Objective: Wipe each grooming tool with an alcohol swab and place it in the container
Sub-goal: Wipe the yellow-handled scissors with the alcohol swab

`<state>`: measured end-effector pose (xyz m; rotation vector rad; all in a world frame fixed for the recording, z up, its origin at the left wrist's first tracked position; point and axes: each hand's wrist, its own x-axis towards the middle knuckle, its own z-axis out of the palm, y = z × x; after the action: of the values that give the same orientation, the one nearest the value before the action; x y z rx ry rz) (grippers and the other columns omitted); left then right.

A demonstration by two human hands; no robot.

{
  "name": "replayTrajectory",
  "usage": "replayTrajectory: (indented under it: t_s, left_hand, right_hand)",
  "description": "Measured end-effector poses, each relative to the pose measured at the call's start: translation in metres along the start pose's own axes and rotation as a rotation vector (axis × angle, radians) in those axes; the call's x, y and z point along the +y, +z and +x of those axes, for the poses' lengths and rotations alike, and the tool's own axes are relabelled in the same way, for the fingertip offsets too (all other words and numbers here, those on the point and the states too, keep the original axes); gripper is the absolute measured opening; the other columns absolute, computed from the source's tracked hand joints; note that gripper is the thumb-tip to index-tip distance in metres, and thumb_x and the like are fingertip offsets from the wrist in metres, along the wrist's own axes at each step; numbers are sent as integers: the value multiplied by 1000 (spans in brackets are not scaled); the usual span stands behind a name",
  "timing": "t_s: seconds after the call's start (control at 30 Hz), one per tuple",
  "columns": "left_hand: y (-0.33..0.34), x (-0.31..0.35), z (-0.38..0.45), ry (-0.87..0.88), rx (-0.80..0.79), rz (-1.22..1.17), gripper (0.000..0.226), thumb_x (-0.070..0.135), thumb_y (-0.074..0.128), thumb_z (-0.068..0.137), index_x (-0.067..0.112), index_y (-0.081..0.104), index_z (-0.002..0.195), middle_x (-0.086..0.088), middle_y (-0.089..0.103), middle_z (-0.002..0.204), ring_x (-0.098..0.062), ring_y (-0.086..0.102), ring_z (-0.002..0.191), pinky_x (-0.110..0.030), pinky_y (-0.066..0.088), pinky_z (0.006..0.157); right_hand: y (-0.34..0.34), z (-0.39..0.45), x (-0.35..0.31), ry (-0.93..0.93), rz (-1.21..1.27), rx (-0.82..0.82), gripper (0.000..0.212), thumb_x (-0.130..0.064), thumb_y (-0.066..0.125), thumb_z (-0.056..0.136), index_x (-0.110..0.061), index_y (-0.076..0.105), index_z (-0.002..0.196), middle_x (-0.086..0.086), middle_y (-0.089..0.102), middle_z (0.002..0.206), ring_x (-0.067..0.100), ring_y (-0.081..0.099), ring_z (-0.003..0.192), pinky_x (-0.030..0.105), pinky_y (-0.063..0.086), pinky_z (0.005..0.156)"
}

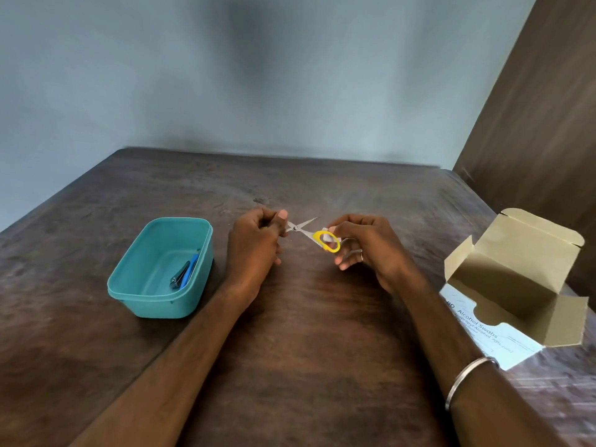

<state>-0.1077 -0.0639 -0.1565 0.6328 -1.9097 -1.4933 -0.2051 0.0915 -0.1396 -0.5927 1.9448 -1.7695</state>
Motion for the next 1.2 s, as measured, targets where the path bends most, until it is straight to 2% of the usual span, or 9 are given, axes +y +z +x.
replayTrajectory:
  t_s: [0.17, 0.3, 0.43, 0.53, 0.77, 0.87, 1.0, 1.1, 1.2]
  left_hand:
    - [4, 0, -4, -50, -33, -75, 25, 33, 63, 95, 15, 69, 78, 1, 63, 66, -7, 49, 47, -29, 47, 44]
    - [9, 1, -10, -9, -33, -36, 23, 33, 63, 94, 19, 70, 77, 6, 63, 61, -5, 54, 52, -29, 45, 53]
    - [11, 2, -12, -7, -32, -64, 15, 29, 58, 98, 24, 64, 85, 4, 62, 67, -12, 57, 52, -35, 54, 49]
    - [11, 2, -13, 30, -17, -42, 13, 29, 55, 100, 25, 62, 88, 3, 61, 69, -13, 54, 44, -33, 51, 42]
    - [10, 6, -15, 107, 24, 6, 14, 27, 54, 100, 20, 62, 91, 2, 62, 70, -11, 54, 48, -27, 45, 39]
    - [10, 6, -14, 145, 29, 19, 15, 26, 55, 99, 25, 60, 86, 4, 62, 69, -11, 55, 48, -30, 46, 41]
    - [11, 1, -12, 188, 32, 39, 15, 26, 57, 98, 28, 61, 83, 4, 65, 71, -18, 59, 55, -44, 51, 52]
    - [11, 0, -12, 201, 33, 42, 17, 24, 57, 97, 28, 60, 82, 3, 64, 71, -17, 58, 53, -41, 49, 50]
    - [10, -1, -12, 223, 49, 65, 18, 22, 57, 97, 27, 59, 80, 3, 63, 69, -17, 57, 53, -37, 46, 50]
  right_hand:
    - [4, -1, 1, -31, -141, -68, 13, -7, 66, 88, -12, 75, 79, 8, 70, 63, 18, 61, 49, 27, 44, 50]
    - [7, -2, 2, -74, -194, -59, 8, -15, 72, 85, -11, 78, 83, 9, 72, 70, 13, 58, 51, 28, 45, 50]
    - [9, -1, 3, -54, -107, -44, 11, -15, 75, 83, -5, 79, 86, 12, 67, 65, 18, 54, 49, 27, 44, 47]
    - [11, -1, 4, -33, -84, -48, 11, -16, 76, 83, -6, 79, 86, 10, 66, 62, 19, 55, 51, 27, 46, 49]
    - [13, -1, 3, 28, 127, 2, 9, -16, 76, 81, -9, 78, 85, 11, 70, 73, 23, 61, 61, 29, 50, 56]
    - [15, -2, 2, 6, 48, -38, 10, -21, 78, 80, -12, 80, 83, 17, 68, 73, 22, 59, 64, 30, 49, 56]
    - [18, -5, 3, -78, -57, -67, 8, -22, 78, 81, -15, 81, 82, 21, 65, 72, 21, 56, 60, 29, 46, 55]
    - [20, -8, 2, -143, -106, -81, 7, -20, 77, 84, -13, 80, 82, 33, 65, 76, 25, 55, 59, 30, 46, 55]
    - [21, -8, 2, -154, -124, -101, 5, -13, 76, 83, -10, 79, 82, 26, 64, 67, 24, 55, 57, 29, 47, 52]
